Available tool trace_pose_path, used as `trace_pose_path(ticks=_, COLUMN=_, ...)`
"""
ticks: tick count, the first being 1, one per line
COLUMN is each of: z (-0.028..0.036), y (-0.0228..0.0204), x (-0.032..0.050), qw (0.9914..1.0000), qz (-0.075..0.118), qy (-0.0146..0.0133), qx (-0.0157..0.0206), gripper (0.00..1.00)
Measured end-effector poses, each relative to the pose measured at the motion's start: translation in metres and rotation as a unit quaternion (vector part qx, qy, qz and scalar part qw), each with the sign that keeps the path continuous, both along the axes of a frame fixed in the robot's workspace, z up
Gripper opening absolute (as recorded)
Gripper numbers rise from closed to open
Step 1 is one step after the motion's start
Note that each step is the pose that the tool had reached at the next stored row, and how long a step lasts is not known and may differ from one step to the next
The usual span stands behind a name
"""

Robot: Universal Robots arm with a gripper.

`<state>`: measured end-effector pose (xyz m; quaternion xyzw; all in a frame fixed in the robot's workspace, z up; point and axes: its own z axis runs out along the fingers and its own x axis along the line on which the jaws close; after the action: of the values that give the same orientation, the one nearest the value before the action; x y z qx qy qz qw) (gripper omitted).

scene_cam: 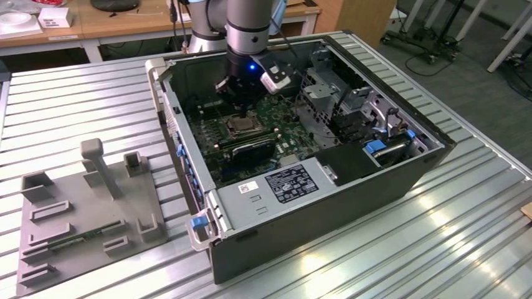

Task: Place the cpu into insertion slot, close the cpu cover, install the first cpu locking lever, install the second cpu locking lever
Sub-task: 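Close the cpu cover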

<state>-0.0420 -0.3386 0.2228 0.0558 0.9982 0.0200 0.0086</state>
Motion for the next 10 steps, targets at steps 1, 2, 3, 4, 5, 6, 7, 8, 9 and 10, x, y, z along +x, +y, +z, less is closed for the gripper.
trace_pose_path(ticks=1, z=-0.0002, y=0.0, x=-0.0001, qw=0.99999, qz=0.0, qy=-0.0038, qx=0.0001, gripper=0.11)
trace_pose_path(ticks=2, z=-0.0003, y=0.0001, x=0.0, qw=0.99999, qz=0.0, qy=-0.0052, qx=0.0001, gripper=0.11)
trace_pose_path(ticks=3, z=-0.0003, y=0.0001, x=0.0, qw=0.99998, qz=0.001, qy=-0.0056, qx=0.0001, gripper=0.11)
trace_pose_path(ticks=4, z=-0.0002, y=0.0, x=0.0, qw=0.99998, qz=0.001, qy=-0.0056, qx=0.0, gripper=0.11)
trace_pose_path(ticks=5, z=-0.0002, y=0.0, x=0.0, qw=0.99998, qz=0.001, qy=-0.0056, qx=0.0, gripper=0.11)
trace_pose_path(ticks=6, z=-0.0002, y=0.0, x=-0.0001, qw=0.99998, qz=0.001, qy=-0.0057, qx=-0.0001, gripper=0.11)
trace_pose_path(ticks=7, z=-0.0004, y=0.0, x=-0.0001, qw=0.99997, qz=0.004, qy=-0.0063, qx=-0.0001, gripper=0.11)
trace_pose_path(ticks=8, z=-0.0006, y=0.0, x=-0.0001, qw=0.99992, qz=0.01, qy=-0.0069, qx=0.0, gripper=0.11)
trace_pose_path(ticks=9, z=-0.0009, y=0.0, x=-0.0001, qw=0.99981, qz=0.018, qy=-0.0075, qx=0.0, gripper=0.11)
trace_pose_path(ticks=10, z=-0.0012, y=0.0, x=-0.0001, qw=0.99963, qz=0.026, qy=-0.008, qx=0.0002, gripper=0.11)
